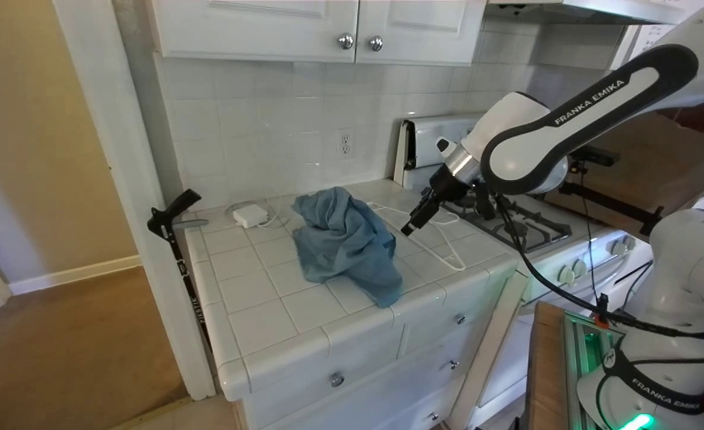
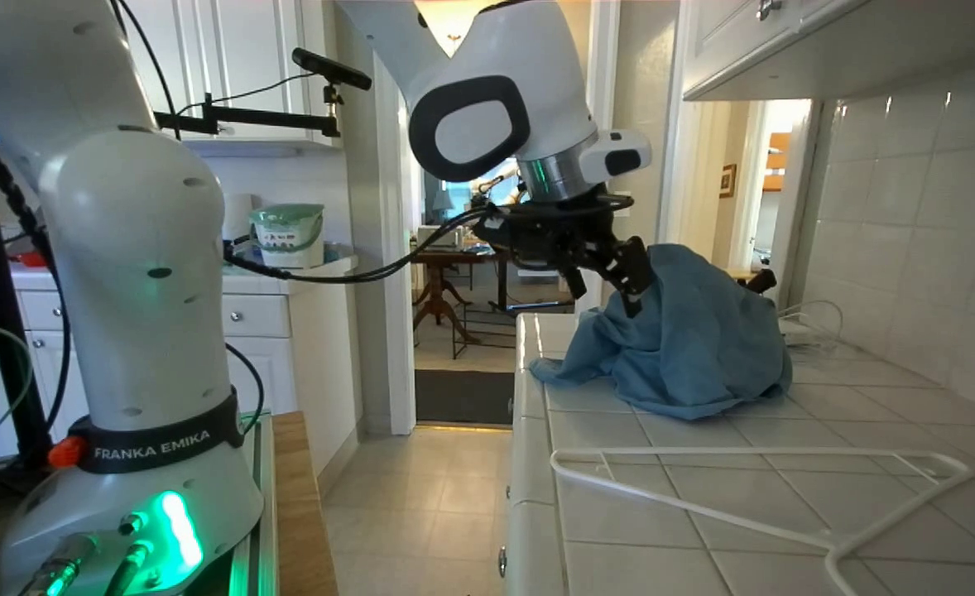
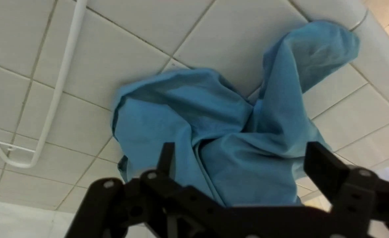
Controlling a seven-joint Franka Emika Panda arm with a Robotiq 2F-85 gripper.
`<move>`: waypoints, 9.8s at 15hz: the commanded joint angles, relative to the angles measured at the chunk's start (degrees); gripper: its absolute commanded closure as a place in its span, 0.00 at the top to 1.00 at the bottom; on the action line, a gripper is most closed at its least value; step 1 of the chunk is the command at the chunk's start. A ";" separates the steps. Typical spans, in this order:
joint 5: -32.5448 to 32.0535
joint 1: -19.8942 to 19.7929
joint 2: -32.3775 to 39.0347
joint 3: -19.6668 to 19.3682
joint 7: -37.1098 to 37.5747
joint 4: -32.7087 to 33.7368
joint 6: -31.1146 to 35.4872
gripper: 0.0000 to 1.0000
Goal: Put the blue object on the coat hanger
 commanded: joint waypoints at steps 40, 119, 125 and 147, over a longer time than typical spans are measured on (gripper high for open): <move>12.48 40.74 3.25 -50.00 -8.15 4.96 8.60 1.00; -17.84 37.45 2.53 -67.99 2.32 8.95 6.78 0.00; -17.55 47.99 3.44 -79.25 2.56 8.00 10.11 0.00; -16.29 89.67 0.92 -117.50 1.05 12.63 21.30 0.28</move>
